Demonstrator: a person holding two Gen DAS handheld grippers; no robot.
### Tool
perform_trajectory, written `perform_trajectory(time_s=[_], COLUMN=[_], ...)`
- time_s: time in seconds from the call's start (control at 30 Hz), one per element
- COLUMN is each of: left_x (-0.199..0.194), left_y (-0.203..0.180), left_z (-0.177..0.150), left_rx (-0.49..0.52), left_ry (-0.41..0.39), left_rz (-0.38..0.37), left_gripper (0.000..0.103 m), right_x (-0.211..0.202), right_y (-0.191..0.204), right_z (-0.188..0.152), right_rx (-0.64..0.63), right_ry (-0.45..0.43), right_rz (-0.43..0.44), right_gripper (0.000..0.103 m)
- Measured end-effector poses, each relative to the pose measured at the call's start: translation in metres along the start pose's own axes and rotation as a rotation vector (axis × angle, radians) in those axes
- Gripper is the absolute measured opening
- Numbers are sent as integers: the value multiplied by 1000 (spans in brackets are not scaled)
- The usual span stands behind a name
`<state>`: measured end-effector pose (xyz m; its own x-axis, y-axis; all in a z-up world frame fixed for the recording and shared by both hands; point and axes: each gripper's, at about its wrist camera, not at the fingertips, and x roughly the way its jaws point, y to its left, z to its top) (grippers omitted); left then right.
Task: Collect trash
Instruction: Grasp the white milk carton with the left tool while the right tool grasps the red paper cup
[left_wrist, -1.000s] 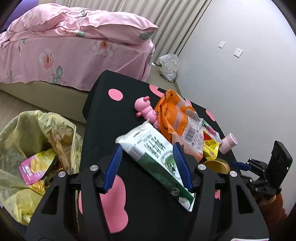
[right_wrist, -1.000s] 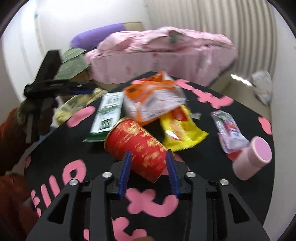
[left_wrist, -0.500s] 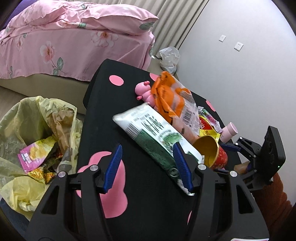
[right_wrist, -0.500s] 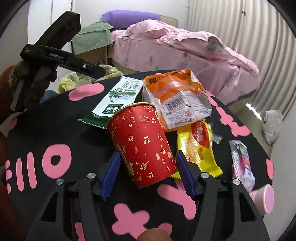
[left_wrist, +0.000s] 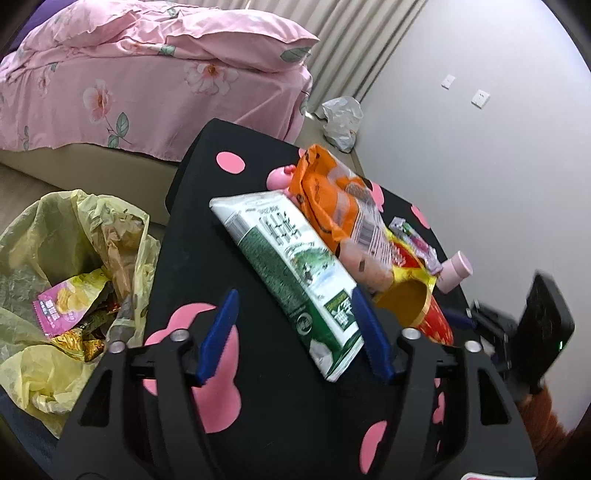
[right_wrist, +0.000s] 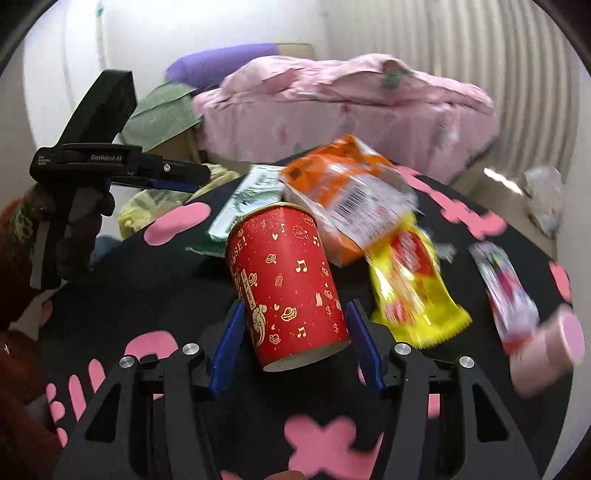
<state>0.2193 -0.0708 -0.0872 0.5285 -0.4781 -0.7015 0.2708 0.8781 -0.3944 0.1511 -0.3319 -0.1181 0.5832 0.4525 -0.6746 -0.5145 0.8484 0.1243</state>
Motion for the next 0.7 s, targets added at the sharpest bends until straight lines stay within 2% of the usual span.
perform_trajectory(time_s=[0.1,0.2,0.3,0.37,0.43,0.53,0.7], left_x=[16,40,64,72,71,61,30], left_y=[-14,-35,-52,-64,-68,-65,-42], left_z=[6,12,14,10,4,-6,-19], left_rx=[-11,33,90,152,204,272,353], left_ry=[21,44,79,76,70,71,70], left_rz=[42,179,279,342,352,318,280], left_gripper=[64,64,64,65,65,66,67], right_x=[-18,-37,-47,-51,-53,-53,-55], right_y=[-16,-38,-50,-52,-53,-47,-36], right_z=[-16,-39,-55,-61,-64,-64,-65], right_rx=[126,280,363,397,409,394,365], right_ry=[-28,-57,-64,-70,-72,-64,-55], right_rz=[-63,-167,-207,-215,-216,-217,-206], right_gripper=[53,53,53,53,53,53,53])
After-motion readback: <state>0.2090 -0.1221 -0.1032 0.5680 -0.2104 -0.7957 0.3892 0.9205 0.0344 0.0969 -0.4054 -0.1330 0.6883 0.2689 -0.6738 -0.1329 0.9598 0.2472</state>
